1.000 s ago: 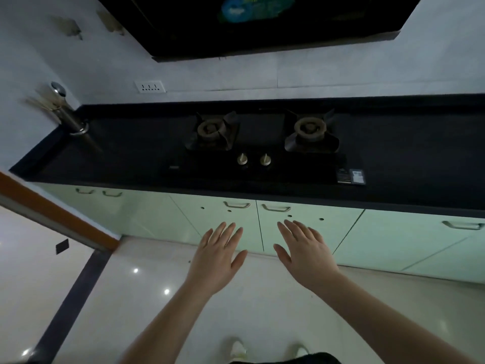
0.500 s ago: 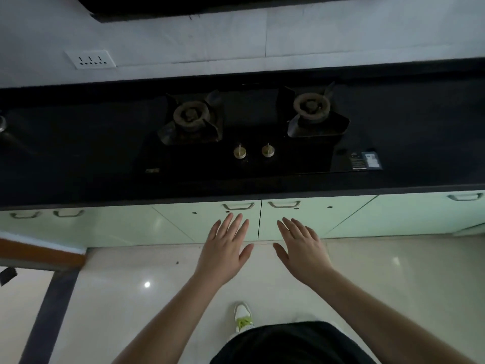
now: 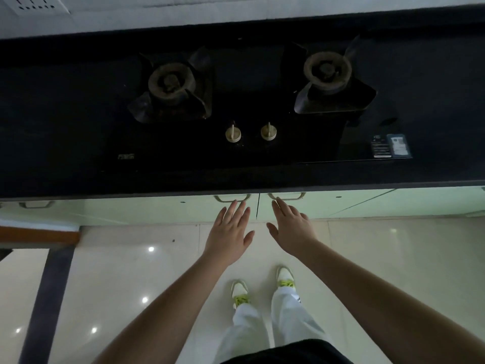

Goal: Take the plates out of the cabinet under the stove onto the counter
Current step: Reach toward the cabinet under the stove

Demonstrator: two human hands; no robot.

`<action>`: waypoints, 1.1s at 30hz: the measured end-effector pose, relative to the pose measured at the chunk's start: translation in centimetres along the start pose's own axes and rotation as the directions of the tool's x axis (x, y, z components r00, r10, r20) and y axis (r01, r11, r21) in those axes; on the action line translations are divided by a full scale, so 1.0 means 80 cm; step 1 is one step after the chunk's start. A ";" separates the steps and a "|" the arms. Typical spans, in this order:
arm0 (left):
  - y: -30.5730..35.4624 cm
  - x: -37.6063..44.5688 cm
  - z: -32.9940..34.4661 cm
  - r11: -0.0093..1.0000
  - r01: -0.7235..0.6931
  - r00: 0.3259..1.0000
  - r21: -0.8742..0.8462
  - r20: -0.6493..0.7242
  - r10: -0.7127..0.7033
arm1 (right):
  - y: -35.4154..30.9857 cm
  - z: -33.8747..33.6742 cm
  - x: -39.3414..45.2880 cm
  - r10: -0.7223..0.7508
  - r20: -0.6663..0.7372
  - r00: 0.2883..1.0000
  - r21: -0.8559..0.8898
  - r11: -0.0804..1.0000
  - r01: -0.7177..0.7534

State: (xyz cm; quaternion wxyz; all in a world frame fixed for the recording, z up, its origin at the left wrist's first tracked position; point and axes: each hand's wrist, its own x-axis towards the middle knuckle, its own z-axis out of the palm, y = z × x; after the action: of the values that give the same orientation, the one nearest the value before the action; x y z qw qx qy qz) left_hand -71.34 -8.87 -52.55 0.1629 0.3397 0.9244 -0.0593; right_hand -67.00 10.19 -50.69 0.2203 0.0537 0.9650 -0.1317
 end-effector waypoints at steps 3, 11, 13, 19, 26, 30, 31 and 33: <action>-0.002 0.026 0.013 0.999 0.045 0.998 -0.023 0.043 -0.044 | 0.009 0.007 0.025 0.022 0.051 0.998 0.008 1.000 -0.022; 0.002 0.065 0.017 0.948 0.205 0.978 -0.245 0.082 -0.190 | 0.013 0.022 0.063 0.121 0.190 0.974 0.253 0.953 -0.168; 0.002 0.070 0.012 0.931 0.232 0.973 -0.281 0.073 -0.220 | 0.015 0.023 0.061 0.128 0.166 0.978 0.276 0.946 -0.171; 0.009 0.048 0.015 0.909 0.260 0.965 -0.327 0.099 -0.241 | 0.017 0.029 0.040 0.135 0.129 0.982 0.281 0.945 -0.167; 0.011 -0.012 0.036 0.916 0.198 0.980 -0.349 0.068 -0.186 | 0.012 0.055 -0.010 0.176 0.082 0.981 0.305 0.933 -0.193; 0.007 -0.051 0.048 0.898 0.163 0.986 -0.408 0.048 -0.157 | 0.004 0.066 -0.045 0.262 0.079 0.962 0.325 0.906 -0.273; 0.005 -0.061 0.051 0.891 0.161 0.987 -0.424 0.043 -0.157 | 0.001 0.068 -0.054 0.295 0.087 0.952 0.322 0.896 -0.307; 0.002 -0.080 0.056 0.883 0.162 0.986 -0.440 0.040 -0.161 | -0.003 0.074 -0.072 0.360 0.107 0.927 0.316 0.871 -0.375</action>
State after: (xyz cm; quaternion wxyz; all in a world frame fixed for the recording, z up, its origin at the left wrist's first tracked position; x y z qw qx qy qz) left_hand -65.46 -13.62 -54.55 0.2310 0.2158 0.9386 0.1382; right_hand -59.44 8.09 -53.23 0.2505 0.2695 0.8960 -0.2486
